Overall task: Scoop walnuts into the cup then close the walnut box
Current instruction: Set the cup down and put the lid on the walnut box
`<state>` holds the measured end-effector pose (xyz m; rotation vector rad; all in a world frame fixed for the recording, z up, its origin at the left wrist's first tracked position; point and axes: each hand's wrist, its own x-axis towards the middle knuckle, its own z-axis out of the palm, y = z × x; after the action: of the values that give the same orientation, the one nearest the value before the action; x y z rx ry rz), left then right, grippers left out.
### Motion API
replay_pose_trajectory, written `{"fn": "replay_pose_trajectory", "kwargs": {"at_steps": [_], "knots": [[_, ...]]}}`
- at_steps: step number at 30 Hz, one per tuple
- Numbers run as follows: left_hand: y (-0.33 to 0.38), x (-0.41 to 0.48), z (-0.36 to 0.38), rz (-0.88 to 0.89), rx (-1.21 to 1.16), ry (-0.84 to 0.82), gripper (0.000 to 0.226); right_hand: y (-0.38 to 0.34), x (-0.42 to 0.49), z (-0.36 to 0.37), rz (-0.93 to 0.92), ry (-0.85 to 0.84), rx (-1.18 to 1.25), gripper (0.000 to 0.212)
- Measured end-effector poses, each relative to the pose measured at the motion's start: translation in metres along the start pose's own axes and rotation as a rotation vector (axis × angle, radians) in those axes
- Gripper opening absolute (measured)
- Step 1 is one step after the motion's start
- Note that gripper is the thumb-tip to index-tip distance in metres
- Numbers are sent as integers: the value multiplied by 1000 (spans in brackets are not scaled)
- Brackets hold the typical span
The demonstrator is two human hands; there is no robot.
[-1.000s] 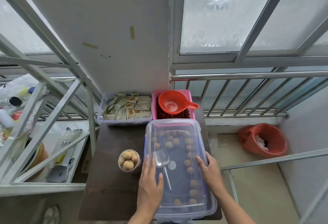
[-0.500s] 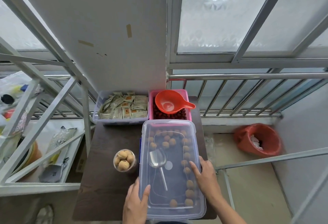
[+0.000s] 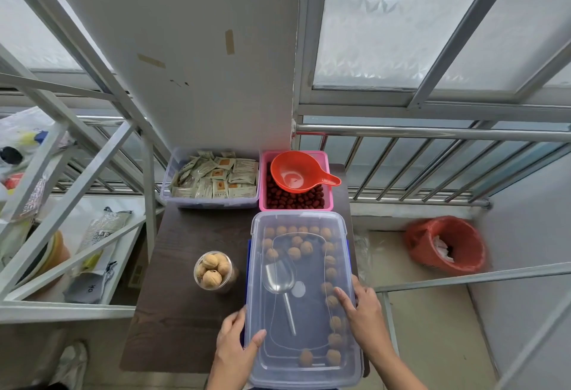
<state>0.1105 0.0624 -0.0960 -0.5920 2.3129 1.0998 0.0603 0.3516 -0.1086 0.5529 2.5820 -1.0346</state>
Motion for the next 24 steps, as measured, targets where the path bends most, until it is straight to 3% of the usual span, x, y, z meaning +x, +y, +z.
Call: {"fn": "replay_pose_trajectory", "kwargs": {"at_steps": [4,6,8,12,14,19,24], "knots": [[2,18,-8,-168,-352,-59,140,1,3,5,148,5,114,91],[5,27,-9,-176,-539,-136,148,1,2,2,218,-23,221,108],[13,29,-7,-166,-519,-97,129,-2,-1,-5,223,-25,324,116],[27,20,-1,-56,-217,183,95,-17,-15,-14,103,121,188,78],[32,15,4,-10,-184,207,81,-23,-18,-13,54,116,126,71],[29,15,14,-3,-254,166,75,-32,-26,-17,122,7,373,71],[29,23,13,35,-99,255,61,-24,-12,-24,105,-22,308,63]]}}
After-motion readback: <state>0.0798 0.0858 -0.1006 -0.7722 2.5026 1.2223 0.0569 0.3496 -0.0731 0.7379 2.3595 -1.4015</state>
